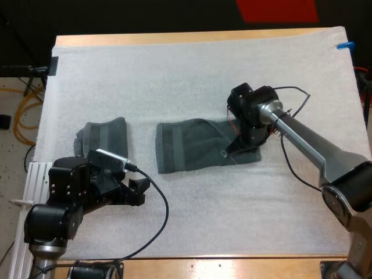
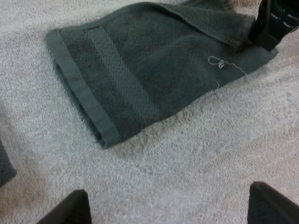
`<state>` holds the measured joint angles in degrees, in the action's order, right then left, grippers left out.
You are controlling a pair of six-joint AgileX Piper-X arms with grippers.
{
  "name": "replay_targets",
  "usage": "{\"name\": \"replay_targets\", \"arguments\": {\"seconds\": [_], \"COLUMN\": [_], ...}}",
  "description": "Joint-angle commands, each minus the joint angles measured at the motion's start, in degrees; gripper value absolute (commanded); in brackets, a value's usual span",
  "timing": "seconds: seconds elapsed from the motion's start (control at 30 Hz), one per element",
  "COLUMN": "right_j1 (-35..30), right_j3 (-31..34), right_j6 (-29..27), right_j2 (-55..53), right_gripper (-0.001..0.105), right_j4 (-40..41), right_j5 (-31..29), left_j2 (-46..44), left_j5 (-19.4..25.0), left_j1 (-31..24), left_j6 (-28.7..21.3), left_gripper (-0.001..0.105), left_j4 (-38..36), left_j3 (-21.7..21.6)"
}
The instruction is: Pick towel from pile fold and stack
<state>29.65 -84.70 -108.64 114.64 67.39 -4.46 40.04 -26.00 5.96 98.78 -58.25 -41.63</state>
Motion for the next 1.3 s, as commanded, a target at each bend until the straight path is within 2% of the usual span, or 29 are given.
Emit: {"name": "replay_targets", "arguments": {"seconds": [0.0,0.23,0.47,0.67,0.93,1.03,1.1,1.17,1.27], "right_j1": [-0.6,-1.7,-1.7,-1.7,-1.7,-1.7,-1.7,-1.7,-1.8], "right_j3": [-0.1,0.0,0.0,0.0,0.0,0.0,0.0,0.0,0.0], "right_j6": [-0.5,-0.5,5.4,7.3,7.3,7.3,7.3,7.3,7.2], "right_j2": [0.2,1.3,0.8,-3.2,-12.9,-16.5,-19.0,-21.5,-23.9], "right_gripper": [0.0,0.0,0.0,0.0,0.0,0.012,0.025,0.048,0.068], "right_j4": [-0.1,-5.6,-17.3,-19.1,-18.7,-18.3,-18.0,-17.1,-15.4], "right_j5": [0.0,0.8,-0.2,-8.7,-9.2,-7.4,-6.3,-5.6,-5.5], "left_j2": [-0.3,-0.3,-0.3,-0.3,-0.3,-0.3,-0.3,-0.3,-0.3], "left_j5": [0.1,0.1,0.1,0.1,0.1,0.1,0.1,0.1,0.1], "left_j1": [0.0,0.0,0.0,0.0,0.0,0.0,0.0,0.0,0.0], "left_j6": [-0.2,-0.2,-0.2,-0.2,-0.2,-0.2,-0.2,-0.2,-0.2], "left_gripper": [0.066,0.066,0.066,0.066,0.066,0.066,0.066,0.066,0.066], "left_j4": [-0.2,-0.2,-0.2,-0.2,-0.2,-0.2,-0.2,-0.2,-0.4], "left_j3": [-0.4,-0.4,-0.4,-0.4,-0.4,-0.4,-0.4,-0.4,-0.4]}}
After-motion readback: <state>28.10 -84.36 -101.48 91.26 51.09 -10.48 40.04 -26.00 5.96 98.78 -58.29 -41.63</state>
